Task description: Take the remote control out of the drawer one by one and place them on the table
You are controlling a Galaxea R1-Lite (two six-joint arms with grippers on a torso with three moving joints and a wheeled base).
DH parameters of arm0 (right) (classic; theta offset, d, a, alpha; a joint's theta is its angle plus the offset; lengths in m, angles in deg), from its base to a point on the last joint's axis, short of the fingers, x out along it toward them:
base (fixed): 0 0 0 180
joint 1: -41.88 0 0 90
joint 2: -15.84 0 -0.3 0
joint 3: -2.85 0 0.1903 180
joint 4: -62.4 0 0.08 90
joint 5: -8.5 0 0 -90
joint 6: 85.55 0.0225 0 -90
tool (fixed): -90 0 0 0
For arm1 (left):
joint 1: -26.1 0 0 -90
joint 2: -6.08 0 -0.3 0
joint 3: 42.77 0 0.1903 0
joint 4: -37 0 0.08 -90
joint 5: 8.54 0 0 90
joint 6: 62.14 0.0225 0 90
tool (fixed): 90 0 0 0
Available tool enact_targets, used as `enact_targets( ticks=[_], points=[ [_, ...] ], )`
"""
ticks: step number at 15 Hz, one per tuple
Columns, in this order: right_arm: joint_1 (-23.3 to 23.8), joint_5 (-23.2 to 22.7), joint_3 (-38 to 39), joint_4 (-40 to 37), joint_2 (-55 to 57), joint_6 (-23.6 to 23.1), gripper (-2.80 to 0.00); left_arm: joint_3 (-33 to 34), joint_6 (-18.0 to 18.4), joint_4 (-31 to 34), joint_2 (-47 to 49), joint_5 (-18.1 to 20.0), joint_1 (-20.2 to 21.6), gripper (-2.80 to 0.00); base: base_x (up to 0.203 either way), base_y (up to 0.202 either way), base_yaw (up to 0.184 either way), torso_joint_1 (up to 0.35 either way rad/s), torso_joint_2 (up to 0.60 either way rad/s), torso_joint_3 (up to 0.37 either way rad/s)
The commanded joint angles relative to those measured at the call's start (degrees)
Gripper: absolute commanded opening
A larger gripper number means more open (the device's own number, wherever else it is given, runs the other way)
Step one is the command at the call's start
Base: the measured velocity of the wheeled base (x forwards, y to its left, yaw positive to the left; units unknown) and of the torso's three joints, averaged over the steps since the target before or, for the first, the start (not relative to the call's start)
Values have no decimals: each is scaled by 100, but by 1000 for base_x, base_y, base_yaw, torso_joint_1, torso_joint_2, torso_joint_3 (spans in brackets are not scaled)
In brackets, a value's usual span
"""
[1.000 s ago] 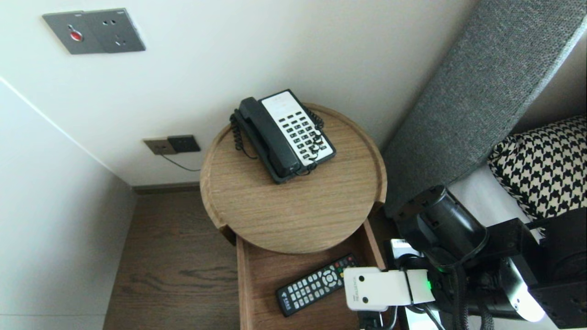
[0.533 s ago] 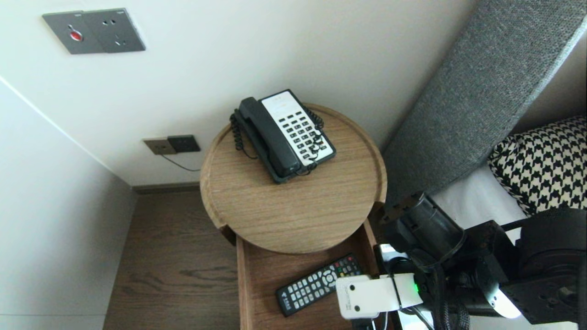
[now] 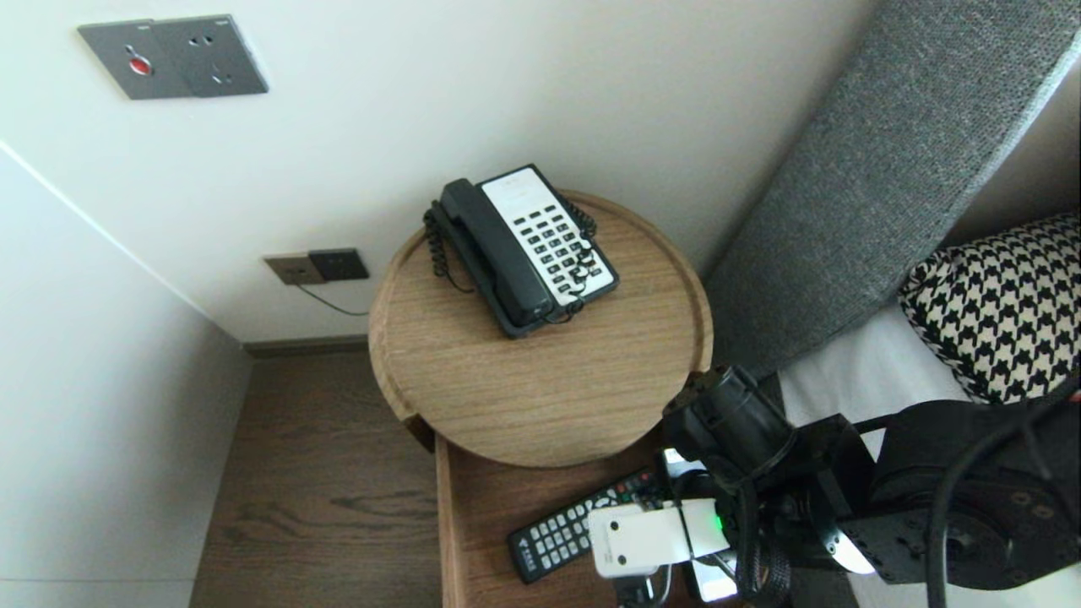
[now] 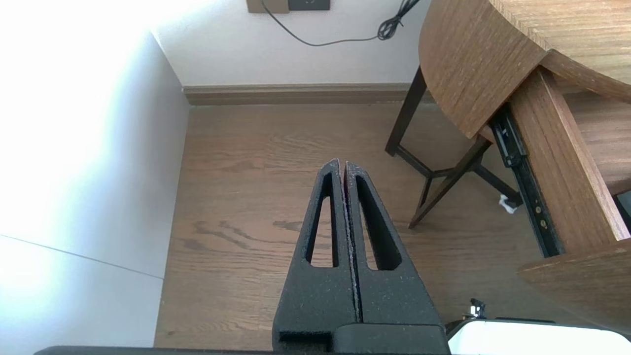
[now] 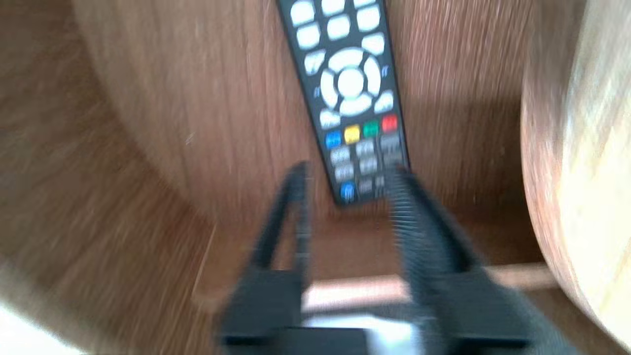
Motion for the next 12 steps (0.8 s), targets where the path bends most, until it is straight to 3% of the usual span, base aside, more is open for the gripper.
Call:
enact_targets(
  ticks=[1, 5, 10, 12],
  points=[
    [-13, -3, 117, 144, 167, -34, 0, 0, -5, -3, -9, -4, 2, -280, 0, 0, 0, 0, 0, 0],
    [-30, -77, 154, 279, 135, -34, 0, 0, -5, 0, -9, -4, 2, -280, 0, 0, 0, 0, 0, 0],
    [-37, -95, 649, 1312, 147, 25, 0, 0, -5, -1, -9, -4, 2, -280, 0, 0, 0, 0, 0, 0],
    [-39, -192, 655, 1390, 155, 36, 0, 0, -5, -6, -9, -4, 2, -280, 0, 0, 0, 0, 0, 0]
  ],
)
